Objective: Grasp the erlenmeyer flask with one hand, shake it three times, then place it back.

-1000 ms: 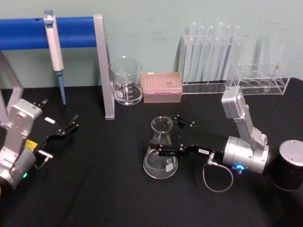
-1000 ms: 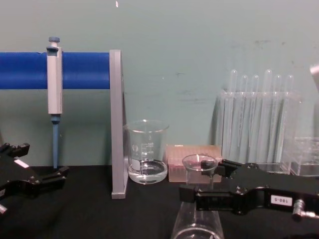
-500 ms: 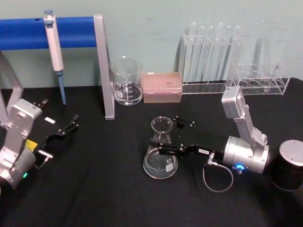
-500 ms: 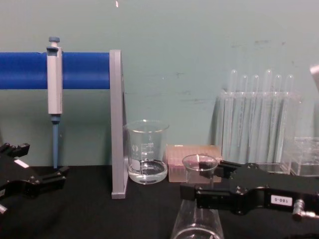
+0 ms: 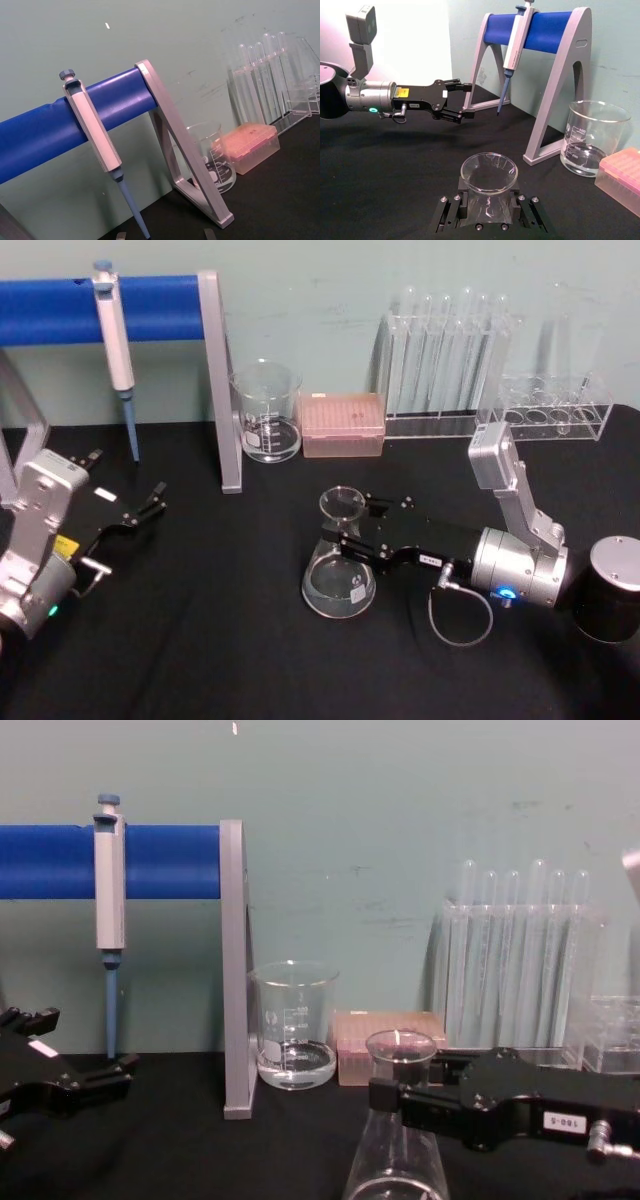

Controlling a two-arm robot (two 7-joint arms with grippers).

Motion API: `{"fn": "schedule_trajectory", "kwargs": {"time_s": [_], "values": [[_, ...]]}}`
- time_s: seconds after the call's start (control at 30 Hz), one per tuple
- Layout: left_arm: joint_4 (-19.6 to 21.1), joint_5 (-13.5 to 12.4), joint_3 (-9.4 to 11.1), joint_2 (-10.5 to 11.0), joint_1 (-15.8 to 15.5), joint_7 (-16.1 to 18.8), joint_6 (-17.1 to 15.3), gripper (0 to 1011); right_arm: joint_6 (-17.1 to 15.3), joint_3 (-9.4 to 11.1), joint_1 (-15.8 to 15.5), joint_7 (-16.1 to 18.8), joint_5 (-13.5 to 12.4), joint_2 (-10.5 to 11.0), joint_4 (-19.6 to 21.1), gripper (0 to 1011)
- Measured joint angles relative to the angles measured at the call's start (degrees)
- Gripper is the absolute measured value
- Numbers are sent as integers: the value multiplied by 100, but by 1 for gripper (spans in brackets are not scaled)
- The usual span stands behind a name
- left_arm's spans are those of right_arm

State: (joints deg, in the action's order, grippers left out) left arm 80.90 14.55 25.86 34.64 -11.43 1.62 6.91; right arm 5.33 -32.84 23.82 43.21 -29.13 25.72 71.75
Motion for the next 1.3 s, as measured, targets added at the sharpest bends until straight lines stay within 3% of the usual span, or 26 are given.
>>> {"fn": "schedule_trajectory", "kwargs": {"time_s": [0.97,1.13,1.3], "values": [[0,0,0,0,0,0,0,1001,-83,29,-21,-52,-36,46,141,456],[0,0,0,0,0,0,0,1001,-106,218,-159,-352,-105,103,489,456],[0,0,0,0,0,0,0,1001,-148,472,-369,-909,-81,167,947,456]]}}
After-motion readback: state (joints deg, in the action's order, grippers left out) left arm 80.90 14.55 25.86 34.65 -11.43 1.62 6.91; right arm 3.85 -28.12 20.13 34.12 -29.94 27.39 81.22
